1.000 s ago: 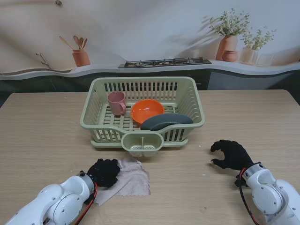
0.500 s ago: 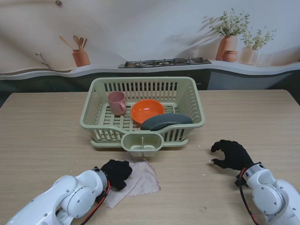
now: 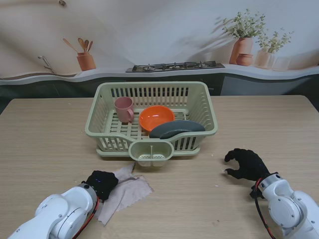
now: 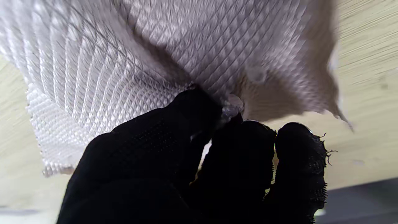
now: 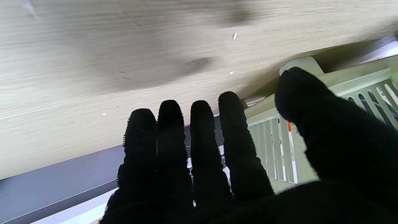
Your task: Clear dishes and wipe the table
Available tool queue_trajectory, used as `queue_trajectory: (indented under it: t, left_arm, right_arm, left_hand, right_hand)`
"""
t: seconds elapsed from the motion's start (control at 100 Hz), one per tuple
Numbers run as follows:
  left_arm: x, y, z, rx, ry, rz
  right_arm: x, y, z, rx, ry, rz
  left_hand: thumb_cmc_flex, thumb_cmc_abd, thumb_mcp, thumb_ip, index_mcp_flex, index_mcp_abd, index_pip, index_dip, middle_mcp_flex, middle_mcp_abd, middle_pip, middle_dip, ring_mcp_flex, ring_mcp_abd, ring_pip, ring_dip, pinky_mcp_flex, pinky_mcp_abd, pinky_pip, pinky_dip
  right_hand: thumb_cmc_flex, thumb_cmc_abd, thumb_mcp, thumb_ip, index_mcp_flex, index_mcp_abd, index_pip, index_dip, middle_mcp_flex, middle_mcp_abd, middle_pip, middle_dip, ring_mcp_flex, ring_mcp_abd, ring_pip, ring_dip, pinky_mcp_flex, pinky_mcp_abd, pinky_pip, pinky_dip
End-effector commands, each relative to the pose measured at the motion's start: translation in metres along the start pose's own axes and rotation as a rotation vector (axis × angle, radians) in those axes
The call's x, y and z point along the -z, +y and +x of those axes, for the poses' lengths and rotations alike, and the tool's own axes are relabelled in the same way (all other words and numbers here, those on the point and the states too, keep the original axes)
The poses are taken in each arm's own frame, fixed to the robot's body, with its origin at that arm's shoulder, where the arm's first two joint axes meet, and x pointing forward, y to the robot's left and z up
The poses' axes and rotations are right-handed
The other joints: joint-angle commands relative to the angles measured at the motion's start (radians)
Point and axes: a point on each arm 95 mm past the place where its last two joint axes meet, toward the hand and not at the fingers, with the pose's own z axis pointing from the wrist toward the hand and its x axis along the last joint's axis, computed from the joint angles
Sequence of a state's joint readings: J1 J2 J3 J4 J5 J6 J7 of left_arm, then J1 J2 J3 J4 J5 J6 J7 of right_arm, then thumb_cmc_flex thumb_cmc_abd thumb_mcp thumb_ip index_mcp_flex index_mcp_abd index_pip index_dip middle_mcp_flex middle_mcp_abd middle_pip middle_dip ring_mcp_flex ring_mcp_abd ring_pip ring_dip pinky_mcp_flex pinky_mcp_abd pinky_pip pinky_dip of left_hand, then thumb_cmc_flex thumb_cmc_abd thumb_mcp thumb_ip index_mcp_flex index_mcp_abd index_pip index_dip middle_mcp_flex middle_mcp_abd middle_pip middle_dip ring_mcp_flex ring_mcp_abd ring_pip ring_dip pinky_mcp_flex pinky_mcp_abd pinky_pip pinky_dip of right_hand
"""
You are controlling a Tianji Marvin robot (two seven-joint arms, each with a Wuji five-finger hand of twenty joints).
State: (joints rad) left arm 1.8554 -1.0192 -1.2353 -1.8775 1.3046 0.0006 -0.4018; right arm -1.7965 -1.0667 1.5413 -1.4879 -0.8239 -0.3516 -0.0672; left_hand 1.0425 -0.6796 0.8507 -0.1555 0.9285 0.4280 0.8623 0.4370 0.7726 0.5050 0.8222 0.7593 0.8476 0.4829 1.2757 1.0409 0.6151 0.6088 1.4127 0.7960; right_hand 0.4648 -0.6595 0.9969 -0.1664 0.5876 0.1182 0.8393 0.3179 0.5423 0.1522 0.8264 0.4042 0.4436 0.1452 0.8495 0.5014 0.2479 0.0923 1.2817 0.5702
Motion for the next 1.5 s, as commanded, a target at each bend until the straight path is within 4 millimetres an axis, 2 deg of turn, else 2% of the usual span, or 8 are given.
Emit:
queue_trajectory:
  t: [0.0, 0.21, 0.44, 0.68, 1.01, 1.19, 1.35, 1.49]
  left_arm:
    - [0.007, 0.025, -0.006, 0.01, -0.027, -0.046]
    - [0.03, 0.042, -0.037, -0.013, -0.125, 0.051]
    - [0.036, 0.055, -0.051, 0.011, -0.19, 0.116]
    - [0.02, 0.042, -0.033, 0.099, -0.122, 0.048]
    - [-0.009, 0.004, 0.007, 0.187, 0.002, -0.052]
    - [-0.023, -0.008, 0.022, 0.212, 0.031, -0.08]
    - [-0.025, -0.008, 0.025, 0.223, 0.01, -0.092]
    - [-0.019, -0.002, 0.014, 0.212, -0.054, -0.064]
  right_arm:
    - [0.0, -0.002, 0.001, 0.0, 0.005, 0.014]
    - [0.0, -0.002, 0.001, 0.003, 0.005, 0.015]
    - [-0.001, -0.003, 0.001, 0.005, 0.006, 0.019]
    - [-0.001, -0.002, 0.0, 0.006, 0.007, 0.015]
    - [0.0, -0.002, -0.001, 0.003, 0.008, 0.012]
    - [0.001, -0.002, -0.002, 0.004, 0.011, 0.008]
    - [0.001, -0.002, -0.003, 0.003, 0.011, 0.006]
    - [0.001, -0.001, -0.003, 0.004, 0.013, 0.005]
  left_hand:
    - [0.086, 0.069, 0.043, -0.006, 0.038, -0.096, -0.08, -0.008, 0.027, 0.08, -0.003, 0.044, 0.006, 0.042, 0.034, 0.026, -0.001, 0.071, 0.071, 0.033]
    - [0.083, 0.058, 0.068, -0.014, 0.029, -0.1, -0.054, 0.034, 0.036, 0.083, -0.019, 0.068, 0.002, 0.047, 0.031, 0.036, -0.018, 0.078, 0.063, 0.048]
    - [0.08, 0.058, 0.068, -0.014, 0.031, -0.099, -0.05, 0.03, 0.045, 0.079, -0.026, 0.078, 0.005, 0.054, 0.024, 0.039, -0.018, 0.089, 0.057, 0.056]
    - [0.073, 0.066, 0.067, -0.021, 0.002, -0.113, -0.031, 0.044, 0.032, 0.058, -0.019, 0.09, 0.009, 0.006, -0.006, 0.01, -0.019, 0.082, 0.035, 0.057]
    - [0.077, 0.067, 0.061, -0.019, -0.008, -0.104, -0.018, 0.033, 0.025, 0.065, -0.009, 0.083, 0.009, 0.004, -0.007, -0.009, -0.018, 0.083, 0.031, 0.057]
    - [0.077, 0.071, 0.058, -0.019, -0.015, -0.101, -0.01, 0.03, 0.019, 0.069, -0.002, 0.079, 0.008, 0.001, -0.001, -0.014, -0.017, 0.083, 0.03, 0.056]
    - [0.078, 0.065, 0.064, -0.019, -0.014, -0.094, -0.002, 0.021, 0.023, 0.078, 0.004, 0.07, 0.015, 0.003, 0.001, -0.023, 0.006, 0.089, 0.011, 0.043]
    - [0.078, 0.065, 0.067, -0.019, -0.013, -0.092, -0.001, 0.017, 0.025, 0.081, 0.005, 0.068, 0.018, 0.005, 0.003, -0.026, 0.013, 0.089, 0.009, 0.04]
  right_hand:
    - [0.018, -0.017, 0.018, 0.022, 0.009, 0.002, -0.002, 0.0, 0.012, 0.01, -0.012, -0.002, 0.006, 0.019, -0.01, -0.006, -0.007, 0.01, 0.005, -0.005]
    - [0.02, -0.02, 0.019, 0.022, 0.01, 0.003, -0.002, 0.001, 0.012, 0.012, -0.012, -0.002, 0.007, 0.019, -0.01, -0.006, -0.007, 0.01, 0.004, -0.005]
    - [0.019, -0.02, 0.019, 0.022, 0.011, 0.003, -0.002, 0.001, 0.013, 0.01, -0.011, -0.002, 0.006, 0.02, -0.01, -0.006, -0.005, 0.01, 0.005, -0.006]
    - [0.02, -0.022, 0.019, 0.022, 0.011, 0.004, -0.001, 0.001, 0.013, 0.011, -0.012, -0.002, 0.007, 0.021, -0.009, -0.005, -0.005, 0.011, 0.005, -0.006]
    - [0.022, -0.024, 0.02, 0.022, 0.011, 0.005, -0.002, 0.002, 0.013, 0.011, -0.011, -0.002, 0.006, 0.021, -0.01, -0.006, -0.005, 0.011, 0.005, -0.006]
    - [0.023, -0.025, 0.02, 0.022, 0.01, 0.005, -0.002, 0.002, 0.012, 0.012, -0.011, -0.002, 0.007, 0.021, -0.01, -0.006, -0.006, 0.011, 0.005, -0.007]
    - [0.024, -0.026, 0.021, 0.022, 0.01, 0.006, -0.002, 0.002, 0.012, 0.01, -0.011, -0.001, 0.006, 0.02, -0.01, -0.006, -0.007, 0.011, 0.005, -0.007]
    - [0.025, -0.026, 0.021, 0.022, 0.009, 0.005, -0.002, 0.002, 0.011, 0.011, -0.011, -0.002, 0.006, 0.02, -0.01, -0.006, -0.007, 0.011, 0.005, -0.007]
